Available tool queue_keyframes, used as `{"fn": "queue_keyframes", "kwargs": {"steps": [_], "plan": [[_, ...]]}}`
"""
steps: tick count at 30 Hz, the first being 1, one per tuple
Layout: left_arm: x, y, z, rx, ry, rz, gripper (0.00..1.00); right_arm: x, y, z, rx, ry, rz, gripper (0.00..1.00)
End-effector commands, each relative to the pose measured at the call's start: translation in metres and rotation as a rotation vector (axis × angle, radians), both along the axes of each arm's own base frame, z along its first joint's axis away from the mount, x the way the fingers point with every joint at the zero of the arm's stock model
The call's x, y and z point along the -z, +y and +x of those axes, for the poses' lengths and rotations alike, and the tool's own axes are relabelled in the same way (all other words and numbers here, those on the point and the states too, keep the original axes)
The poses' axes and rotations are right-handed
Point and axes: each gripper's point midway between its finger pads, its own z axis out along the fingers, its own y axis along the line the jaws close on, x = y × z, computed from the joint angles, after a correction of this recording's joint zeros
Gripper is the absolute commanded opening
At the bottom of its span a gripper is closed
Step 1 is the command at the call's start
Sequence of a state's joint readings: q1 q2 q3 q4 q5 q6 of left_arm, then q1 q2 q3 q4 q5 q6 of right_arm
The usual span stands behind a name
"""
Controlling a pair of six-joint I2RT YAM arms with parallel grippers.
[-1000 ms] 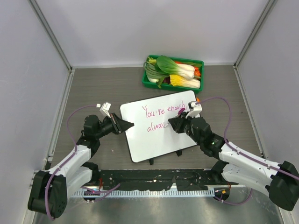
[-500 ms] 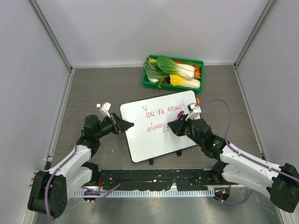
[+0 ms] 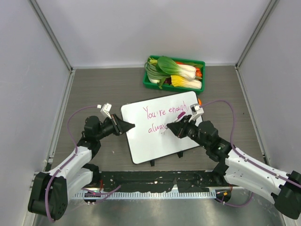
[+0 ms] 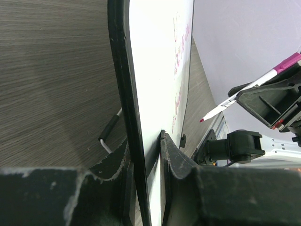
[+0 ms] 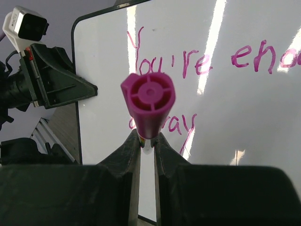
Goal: Write a sentence on the whiteboard
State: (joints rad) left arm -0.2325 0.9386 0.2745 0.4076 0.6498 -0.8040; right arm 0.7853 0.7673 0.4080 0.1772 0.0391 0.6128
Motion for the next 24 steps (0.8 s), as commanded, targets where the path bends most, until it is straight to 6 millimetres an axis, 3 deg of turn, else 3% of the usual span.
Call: {"fn": "queue_keyframes", "kwargs": {"steps": [1, 10, 24], "plan": [[0.040, 0.022, 0.010, -0.079, -0.017, 0.192, 0.00, -0.037, 0.005, 0.011, 0.015, -0.063, 0.074, 0.01], [0.040, 0.021, 0.010, -0.078, -0.013, 0.189, 0.00, -0.028, -0.022, 0.047, 0.146, -0.042, 0.031, 0.01], [0.040, 0.021, 0.010, -0.076, -0.014, 0.189, 0.00, -0.019, -0.036, 0.061, 0.248, -0.042, -0.007, 0.01]]}}
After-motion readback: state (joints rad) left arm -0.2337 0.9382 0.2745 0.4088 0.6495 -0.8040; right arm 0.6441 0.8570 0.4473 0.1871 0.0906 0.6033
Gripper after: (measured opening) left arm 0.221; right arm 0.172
